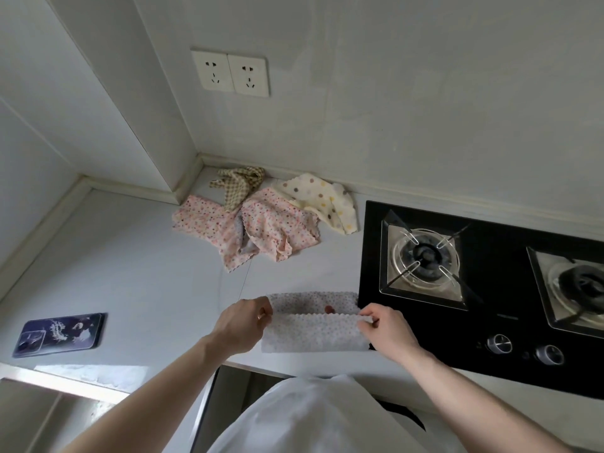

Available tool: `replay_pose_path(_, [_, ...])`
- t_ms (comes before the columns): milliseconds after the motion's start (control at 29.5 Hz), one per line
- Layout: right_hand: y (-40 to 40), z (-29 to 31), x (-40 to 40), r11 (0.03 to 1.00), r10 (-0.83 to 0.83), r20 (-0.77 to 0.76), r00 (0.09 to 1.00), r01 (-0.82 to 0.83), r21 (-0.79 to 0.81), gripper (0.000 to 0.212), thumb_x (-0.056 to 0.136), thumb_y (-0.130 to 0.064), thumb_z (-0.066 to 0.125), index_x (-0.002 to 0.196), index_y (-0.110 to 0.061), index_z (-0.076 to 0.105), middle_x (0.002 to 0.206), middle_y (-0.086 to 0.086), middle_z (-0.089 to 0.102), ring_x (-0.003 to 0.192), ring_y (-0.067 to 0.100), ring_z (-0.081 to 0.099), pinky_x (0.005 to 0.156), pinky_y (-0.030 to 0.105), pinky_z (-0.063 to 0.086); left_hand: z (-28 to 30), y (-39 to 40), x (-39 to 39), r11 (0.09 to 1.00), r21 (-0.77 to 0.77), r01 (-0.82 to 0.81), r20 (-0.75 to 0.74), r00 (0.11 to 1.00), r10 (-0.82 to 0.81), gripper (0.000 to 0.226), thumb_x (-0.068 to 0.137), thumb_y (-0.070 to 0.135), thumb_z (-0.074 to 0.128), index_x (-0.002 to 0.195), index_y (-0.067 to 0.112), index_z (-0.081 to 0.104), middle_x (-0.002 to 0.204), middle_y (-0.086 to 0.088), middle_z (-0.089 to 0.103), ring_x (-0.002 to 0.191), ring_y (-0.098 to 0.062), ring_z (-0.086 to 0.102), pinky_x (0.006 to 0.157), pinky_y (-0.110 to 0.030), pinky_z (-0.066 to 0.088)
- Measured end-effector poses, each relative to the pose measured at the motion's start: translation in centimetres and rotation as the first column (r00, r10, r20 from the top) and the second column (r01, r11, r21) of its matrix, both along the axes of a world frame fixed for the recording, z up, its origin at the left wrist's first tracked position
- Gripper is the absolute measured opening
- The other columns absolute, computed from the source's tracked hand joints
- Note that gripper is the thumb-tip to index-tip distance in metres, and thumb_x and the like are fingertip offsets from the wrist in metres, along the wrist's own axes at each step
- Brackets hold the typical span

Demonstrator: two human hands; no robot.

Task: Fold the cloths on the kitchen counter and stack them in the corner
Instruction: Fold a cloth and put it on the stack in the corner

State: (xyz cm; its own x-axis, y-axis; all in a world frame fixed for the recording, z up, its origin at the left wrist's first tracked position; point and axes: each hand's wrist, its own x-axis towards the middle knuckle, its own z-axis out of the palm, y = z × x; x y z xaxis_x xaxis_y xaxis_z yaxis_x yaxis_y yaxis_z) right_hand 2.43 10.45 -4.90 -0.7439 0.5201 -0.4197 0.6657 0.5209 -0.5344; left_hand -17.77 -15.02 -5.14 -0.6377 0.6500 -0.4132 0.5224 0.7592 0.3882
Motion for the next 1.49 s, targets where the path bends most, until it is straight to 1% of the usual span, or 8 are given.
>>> replay_pose_path(339, [1.6, -1.2, -3.6, 0.995, -0.091, 0.053, 0.994, 0.089, 0.043, 0.014, 0.094, -0.027, 0.069, 0.108, -0.024, 0.07, 0.077, -0.01, 0.066, 0.077, 0.011, 0.065, 0.059, 0.022, 0.042, -0.5, 2.2, -2.4, 0.995, -0.097, -0.022, -0.003, 1.0, 0.022, 0.017, 0.102, 0.031, 0.053, 0.115, 0.03, 0.064, 0.115, 0.002, 0.071, 0.101, -0.025, 0.065, 0.082, -0.038, 0.056])
replay_pose_path(645, [1.8, -1.6, -5.9, 0.993, -0.089, 0.081, 0.993, 0.082, 0.085, 0.014, 0.097, -0.024, 0.066, 0.11, -0.022, 0.07, 0.094, -0.004, 0.072, 0.084, 0.014, 0.065, 0.061, 0.026, 0.044, -0.7, 3.2, -3.6, 0.99, -0.13, -0.045, -0.005, 0.999, 0.045, 0.02, 0.1, 0.028, 0.053, 0.116, 0.032, 0.064, 0.116, 0.002, 0.07, 0.103, -0.025, 0.065, 0.084, -0.038, 0.056])
replay_pose_path(746, [1.8, -1.5, -6.4, 0.991, -0.117, 0.091, 0.989, 0.111, 0.078, 0.022, 0.097, -0.024, 0.066, 0.118, -0.021, 0.066, 0.109, -0.004, 0.073, 0.092, 0.016, 0.066, 0.07, 0.027, 0.046, -0.7, 3.6, -3.6, 0.992, -0.115, -0.045, -0.013, 0.999, 0.044, 0.036, 0.097, 0.02, 0.055, 0.131, 0.031, 0.058, 0.131, 0.005, 0.064, 0.12, -0.023, 0.06, 0.096, -0.038, 0.053])
replay_pose_path(882, [1.1, -1.5, -6.1, 0.989, -0.141, 0.143, 0.98, 0.133, 0.059, 0.044, 0.093, -0.025, 0.072, 0.133, -0.018, 0.055, 0.126, 0.001, 0.061, 0.108, 0.021, 0.064, 0.074, 0.027, 0.044, -0.6, 4.0, -1.7, 0.999, -0.036, 0.025, -0.091, 0.995, -0.028, 0.052, 0.095, 0.019, 0.061, 0.145, 0.027, 0.05, 0.152, 0.004, 0.044, 0.137, -0.021, 0.043, 0.115, -0.039, 0.039])
replay_pose_path(1120, [-1.0, -2.8, -4.3, 0.954, -0.286, 0.216, 0.934, 0.299, -0.03, 0.056, 0.093, -0.028, 0.069, 0.142, -0.015, 0.045, 0.135, 0.009, 0.051, 0.102, 0.025, 0.06, 0.066, 0.023, 0.043, -1.9, 3.2, 3.2, 0.964, -0.011, 0.265, 0.045, 0.963, -0.264, 0.042, 0.098, 0.028, 0.059, 0.139, 0.033, 0.057, 0.152, 0.006, 0.042, 0.138, -0.017, 0.039, 0.117, -0.035, 0.034])
replay_pose_path(1222, [-1.2, -2.9, -4.0, 0.921, -0.35, 0.242, 0.905, 0.38, -0.089, 0.056, 0.093, -0.029, 0.068, 0.141, -0.013, 0.043, 0.13, 0.008, 0.057, 0.088, 0.02, 0.055, 0.051, 0.016, 0.035, -2.5, 2.3, 3.9, 0.948, -0.063, 0.311, 0.082, 0.948, -0.306, 0.045, 0.097, 0.03, 0.057, 0.142, 0.035, 0.056, 0.152, 0.006, 0.04, 0.137, -0.02, 0.037, 0.115, -0.035, 0.035])
replay_pose_path(1323, [-1.2, -2.7, -3.9, 0.932, -0.299, 0.29, 0.909, 0.344, -0.116, 0.053, 0.092, -0.034, 0.068, 0.135, -0.013, 0.046, 0.118, 0.005, 0.062, 0.088, 0.02, 0.059, 0.064, 0.025, 0.043, -2.7, 1.3, 3.9, 0.945, -0.073, 0.319, 0.087, 0.946, -0.312, 0.04, 0.096, 0.029, 0.056, 0.135, 0.037, 0.061, 0.148, 0.007, 0.042, 0.135, -0.019, 0.038, 0.112, -0.035, 0.037])
replay_pose_path(1493, [-2.5, -2.6, -4.0, 0.976, -0.169, 0.343, 0.924, 0.206, -0.076, 0.03, 0.084, -0.046, 0.069, 0.094, -0.019, 0.062, 0.083, -0.007, 0.064, 0.072, 0.011, 0.059, 0.053, 0.022, 0.037, -2.7, -0.7, 3.6, 0.953, -0.058, 0.296, 0.091, 0.953, -0.29, 0.032, 0.097, 0.03, 0.056, 0.126, 0.039, 0.065, 0.141, 0.011, 0.046, 0.131, -0.015, 0.04, 0.11, -0.033, 0.037])
